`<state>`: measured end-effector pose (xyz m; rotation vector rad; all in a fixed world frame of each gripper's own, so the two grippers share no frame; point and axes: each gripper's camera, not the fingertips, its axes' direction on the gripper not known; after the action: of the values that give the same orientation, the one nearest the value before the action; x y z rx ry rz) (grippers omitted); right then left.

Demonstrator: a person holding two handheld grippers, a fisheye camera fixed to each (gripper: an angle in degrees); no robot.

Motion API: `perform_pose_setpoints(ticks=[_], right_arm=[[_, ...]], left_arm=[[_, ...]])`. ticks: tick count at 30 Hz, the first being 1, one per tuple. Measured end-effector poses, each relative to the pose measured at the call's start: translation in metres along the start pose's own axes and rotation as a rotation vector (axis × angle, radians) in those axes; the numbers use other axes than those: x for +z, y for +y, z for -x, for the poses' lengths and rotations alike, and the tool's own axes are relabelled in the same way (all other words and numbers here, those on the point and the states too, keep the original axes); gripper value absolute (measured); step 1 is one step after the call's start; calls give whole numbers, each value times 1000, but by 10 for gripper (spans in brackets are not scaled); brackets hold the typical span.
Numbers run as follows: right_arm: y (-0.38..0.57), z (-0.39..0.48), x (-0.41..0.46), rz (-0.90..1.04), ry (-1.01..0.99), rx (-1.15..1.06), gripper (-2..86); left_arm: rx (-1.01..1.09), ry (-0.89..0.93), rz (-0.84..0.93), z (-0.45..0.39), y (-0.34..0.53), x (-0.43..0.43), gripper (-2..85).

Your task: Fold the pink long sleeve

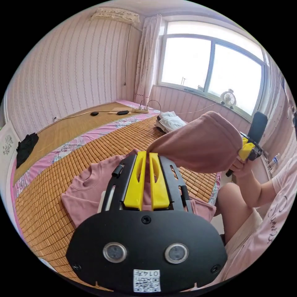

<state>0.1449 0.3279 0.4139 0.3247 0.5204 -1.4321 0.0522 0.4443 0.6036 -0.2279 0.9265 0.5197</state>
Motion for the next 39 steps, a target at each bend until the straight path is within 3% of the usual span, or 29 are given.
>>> perform_pose_setpoints(ticks=[5,7,10,17,22,26,32,39], right_arm=[[12,31,164,340,-235,117,7],[20,49,206,484,-166,132,12],[17,57,217,519,-82,162,32],[-4,58,262,649,116,213,97],[-26,59,328,784,190,173,110],[-49,54,325,746,197,185,64],[-83,67,305,617,144,106,46],[-63,44,321,743,44,174,72]], left_arm=[[-299,-164,133,67,131,-74,11],[-416,-174,166,82,179,-99,37],[-468,-134,165,86,211,-115,59],[-441,-47,205,97,228,-107,95],[-426,-118,390,118,239,-99,39],[-406,-48,419,134,240,-116,-3],[-443,-67,217,153,244,-193,-10],[-475,-88,368,180,283,-190,-7]])
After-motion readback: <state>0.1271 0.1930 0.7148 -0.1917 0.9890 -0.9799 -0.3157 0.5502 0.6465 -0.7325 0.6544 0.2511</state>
